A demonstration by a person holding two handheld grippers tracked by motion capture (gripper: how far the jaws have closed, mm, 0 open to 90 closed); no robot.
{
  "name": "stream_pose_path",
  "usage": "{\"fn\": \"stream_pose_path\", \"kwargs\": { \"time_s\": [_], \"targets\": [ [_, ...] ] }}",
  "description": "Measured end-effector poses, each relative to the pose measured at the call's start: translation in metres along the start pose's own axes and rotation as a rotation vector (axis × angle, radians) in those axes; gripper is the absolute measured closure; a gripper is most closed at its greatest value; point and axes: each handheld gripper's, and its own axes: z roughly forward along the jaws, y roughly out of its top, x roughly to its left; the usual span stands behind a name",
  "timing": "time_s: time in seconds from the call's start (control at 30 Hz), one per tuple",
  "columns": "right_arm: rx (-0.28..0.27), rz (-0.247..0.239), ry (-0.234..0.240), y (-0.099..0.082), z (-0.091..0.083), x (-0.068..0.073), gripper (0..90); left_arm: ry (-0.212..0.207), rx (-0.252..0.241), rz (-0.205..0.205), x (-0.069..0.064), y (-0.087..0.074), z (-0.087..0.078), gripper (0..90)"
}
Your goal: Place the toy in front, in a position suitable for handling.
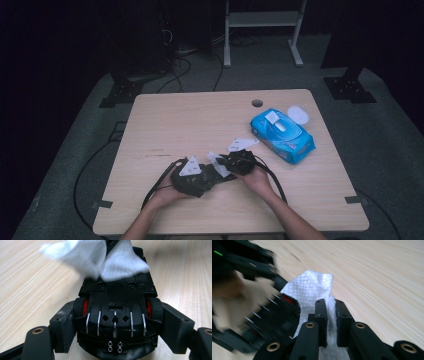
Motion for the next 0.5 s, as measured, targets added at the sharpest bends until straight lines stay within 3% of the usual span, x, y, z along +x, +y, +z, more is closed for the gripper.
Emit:
{"fn": "stream_pose_path", "kwargs": {
  "time_s": [0.07, 0.13, 0.3, 0.4, 0.5],
  "targets": [
    [0.001, 0.027, -0.001, -0.005, -0.005, -0.007, 82.2, 0.001, 0.003, 0.004, -0.001, 0.001, 0.0, 24.0],
    [0.002, 0.024, -0.007, -0.007, -0.008, -0.008, 82.3, 0.003, 0.003, 0.008, -0.001, 0.001, 0.0, 24.0],
    [-0.018, 0.008, 0.042, 0.001, -0.001, 0.01, 82.2, 0.005, -0.001, 0.005, -0.002, 0.002, 0.001, 24.0],
    [-0.028, -0.025, 0.073, 0.009, 0.007, 0.021, 82.2, 0.003, 0.006, 0.012, -0.002, 0.001, 0.001, 24.0],
    [-0.019, -0.048, 0.068, 0.014, 0.013, 0.024, 82.1, 0.001, 0.008, 0.007, -0.001, -0.001, 0.001, 24.0]
  ]
}}
